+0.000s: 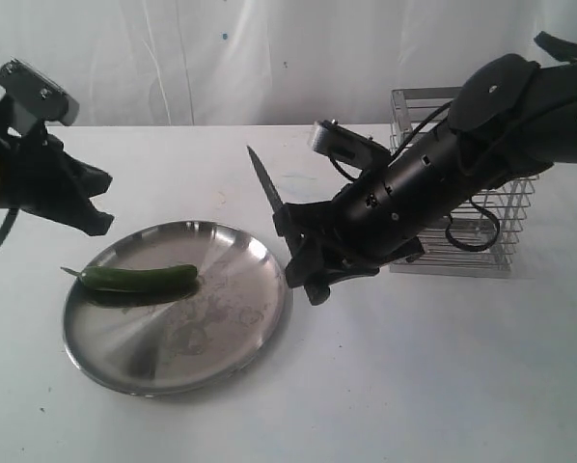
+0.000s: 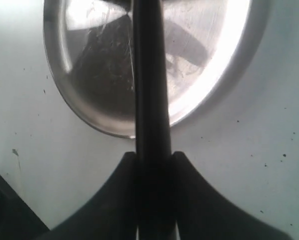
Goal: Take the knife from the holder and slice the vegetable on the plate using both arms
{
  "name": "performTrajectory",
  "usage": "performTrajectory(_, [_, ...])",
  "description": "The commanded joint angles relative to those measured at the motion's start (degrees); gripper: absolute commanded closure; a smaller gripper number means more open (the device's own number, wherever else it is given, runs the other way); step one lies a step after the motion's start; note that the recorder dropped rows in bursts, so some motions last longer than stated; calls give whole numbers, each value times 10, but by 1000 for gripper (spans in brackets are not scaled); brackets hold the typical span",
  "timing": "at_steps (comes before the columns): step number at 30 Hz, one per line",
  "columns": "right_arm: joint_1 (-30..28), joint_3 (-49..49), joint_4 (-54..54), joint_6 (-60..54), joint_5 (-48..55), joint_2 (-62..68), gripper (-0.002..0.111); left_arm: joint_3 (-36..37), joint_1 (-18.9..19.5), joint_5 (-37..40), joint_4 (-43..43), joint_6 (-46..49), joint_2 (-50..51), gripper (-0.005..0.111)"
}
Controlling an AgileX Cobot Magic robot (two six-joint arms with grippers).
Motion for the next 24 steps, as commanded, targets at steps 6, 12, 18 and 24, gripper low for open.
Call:
performTrajectory(6, [9,-5,-20,25,2,-13,108,49,-55,273,5,-198,51,107])
performTrajectory(12, [23,-5,-30,25,-2,-13,108,132,-56,235,-48,-219,14,107])
performTrajectory(18, [23,-5,-33,25,-7,-13,108,90,-37,24,5,-381,-14,107])
performTrajectory(24, [23,-5,-33,25,-7,-13,108,51,-32,49,5,-353,14,107])
